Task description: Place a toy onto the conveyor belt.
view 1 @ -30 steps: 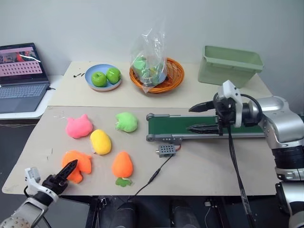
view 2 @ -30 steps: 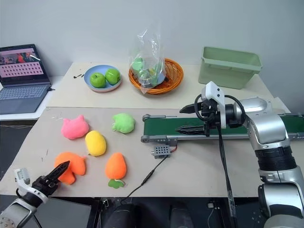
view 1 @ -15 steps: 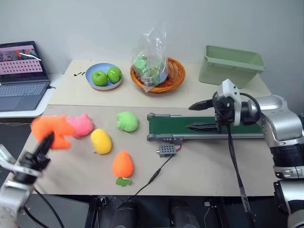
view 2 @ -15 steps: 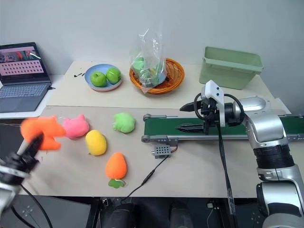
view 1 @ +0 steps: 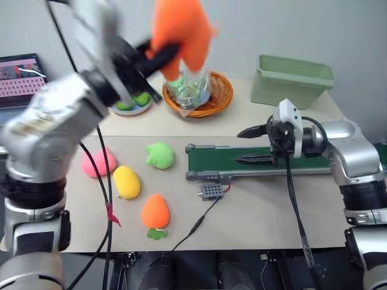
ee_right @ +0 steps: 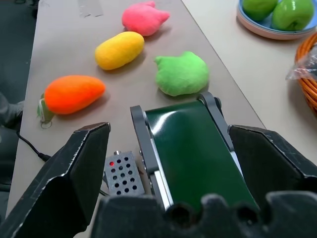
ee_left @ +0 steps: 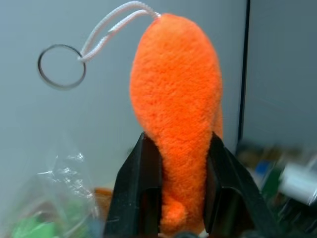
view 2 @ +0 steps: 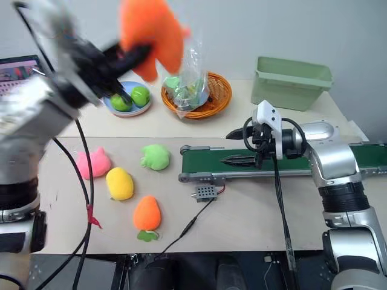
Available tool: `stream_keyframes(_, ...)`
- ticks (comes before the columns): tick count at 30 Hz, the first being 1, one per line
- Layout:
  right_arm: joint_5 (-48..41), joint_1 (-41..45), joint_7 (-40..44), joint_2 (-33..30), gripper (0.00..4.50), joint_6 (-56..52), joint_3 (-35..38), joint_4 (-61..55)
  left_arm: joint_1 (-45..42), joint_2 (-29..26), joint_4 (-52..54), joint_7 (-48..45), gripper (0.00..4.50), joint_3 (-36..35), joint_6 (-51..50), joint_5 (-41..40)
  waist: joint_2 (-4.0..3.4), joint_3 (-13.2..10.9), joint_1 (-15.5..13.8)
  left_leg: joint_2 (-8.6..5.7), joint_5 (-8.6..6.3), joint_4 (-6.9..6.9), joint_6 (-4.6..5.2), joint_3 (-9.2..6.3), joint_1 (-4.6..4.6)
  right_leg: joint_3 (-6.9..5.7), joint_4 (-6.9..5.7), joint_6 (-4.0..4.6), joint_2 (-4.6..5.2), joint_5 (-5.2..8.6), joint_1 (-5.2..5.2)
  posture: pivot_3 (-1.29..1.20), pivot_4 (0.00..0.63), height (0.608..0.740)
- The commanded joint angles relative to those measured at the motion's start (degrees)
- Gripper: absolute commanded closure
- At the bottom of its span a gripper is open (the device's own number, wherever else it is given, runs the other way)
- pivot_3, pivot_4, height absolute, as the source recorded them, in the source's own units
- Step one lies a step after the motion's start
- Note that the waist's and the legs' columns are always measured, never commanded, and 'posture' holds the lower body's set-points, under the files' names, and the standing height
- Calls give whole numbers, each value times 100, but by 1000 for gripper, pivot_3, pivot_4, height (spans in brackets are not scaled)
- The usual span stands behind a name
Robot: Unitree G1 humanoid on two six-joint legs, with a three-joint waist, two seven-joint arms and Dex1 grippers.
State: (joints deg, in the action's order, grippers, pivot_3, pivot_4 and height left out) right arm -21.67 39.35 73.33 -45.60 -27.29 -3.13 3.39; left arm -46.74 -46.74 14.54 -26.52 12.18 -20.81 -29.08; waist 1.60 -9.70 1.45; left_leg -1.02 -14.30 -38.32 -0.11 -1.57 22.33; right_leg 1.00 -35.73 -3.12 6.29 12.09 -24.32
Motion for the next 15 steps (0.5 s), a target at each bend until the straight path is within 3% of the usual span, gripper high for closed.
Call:
stream_keyframes(1, -215, -175, -173, -190, 0, -146, 440, -451, -16, -184, -1048, -326, 3567, 817, 2356, 2529, -1, -6, -20, 2, 0, 0, 0, 0, 1, -2, 5, 7, -2, 4, -4, 0, 150, 740)
stream_keyframes(6, -344, -433, -346, -292, 0, -350, 621, -797, -120, -32, -2199, -60, 3567, 1099, 4372, 4160, -1, -7, -72, 7, -3, -4, 5, -1, 3, -4, 0, 9, -2, 6, -4, 0, 150, 740)
stream_keyframes(11, -443, -566, -454, -400, 0, -490, 767, -989, -42, 101, -2733, 946, 3567, 1228, 6198, 5845, -1, -7, -101, 5, -17, -37, 28, -2, 21, -11, -8, 0, 4, 7, -5, 0, 150, 740)
stream_keyframes(15, -497, -628, -546, -432, 0, -556, 824, -1100, 89, 316, -3189, 1598, 3567, 1316, 6856, 6641, -1, -7, -130, -2, -21, -56, 35, 1, 29, -10, -8, -15, 13, 1, -2, 0, 150, 740)
